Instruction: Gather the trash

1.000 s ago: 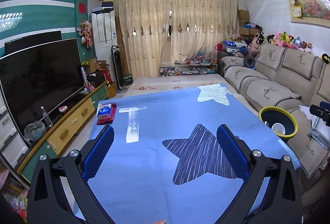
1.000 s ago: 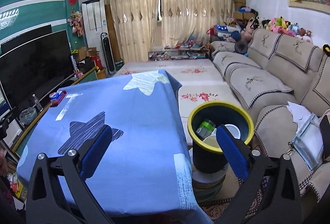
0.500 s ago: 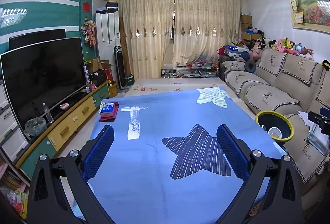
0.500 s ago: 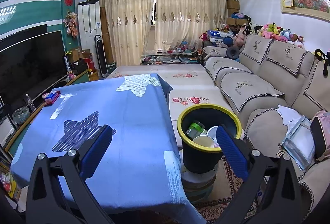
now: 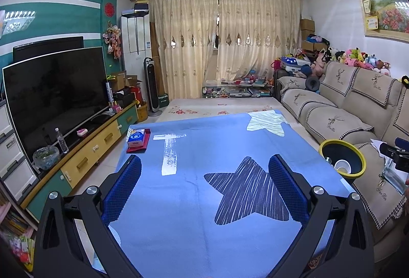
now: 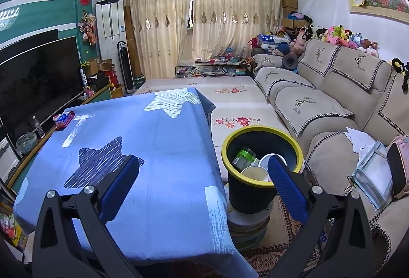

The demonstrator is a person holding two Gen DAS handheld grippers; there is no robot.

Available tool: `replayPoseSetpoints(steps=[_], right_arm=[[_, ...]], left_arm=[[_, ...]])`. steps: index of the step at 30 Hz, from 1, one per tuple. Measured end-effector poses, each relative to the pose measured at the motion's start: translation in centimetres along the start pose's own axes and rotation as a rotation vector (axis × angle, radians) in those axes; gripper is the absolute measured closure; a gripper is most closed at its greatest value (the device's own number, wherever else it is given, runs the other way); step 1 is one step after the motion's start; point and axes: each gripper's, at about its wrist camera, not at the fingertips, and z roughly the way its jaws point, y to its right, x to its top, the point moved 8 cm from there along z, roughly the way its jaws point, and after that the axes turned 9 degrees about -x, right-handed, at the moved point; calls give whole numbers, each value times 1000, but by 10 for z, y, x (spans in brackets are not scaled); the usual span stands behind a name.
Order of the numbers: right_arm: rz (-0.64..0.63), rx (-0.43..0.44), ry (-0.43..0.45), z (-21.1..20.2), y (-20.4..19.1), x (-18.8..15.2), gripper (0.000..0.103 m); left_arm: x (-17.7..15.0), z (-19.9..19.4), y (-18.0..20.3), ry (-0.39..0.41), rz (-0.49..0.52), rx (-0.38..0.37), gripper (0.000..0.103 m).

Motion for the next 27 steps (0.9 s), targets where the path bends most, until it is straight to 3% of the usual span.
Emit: replayPoseSetpoints(steps=[27], right_arm=[[2,3,-5,4,-5,-2,7]], left_arm=[[-3,2,-1,-6,7,-4,5]])
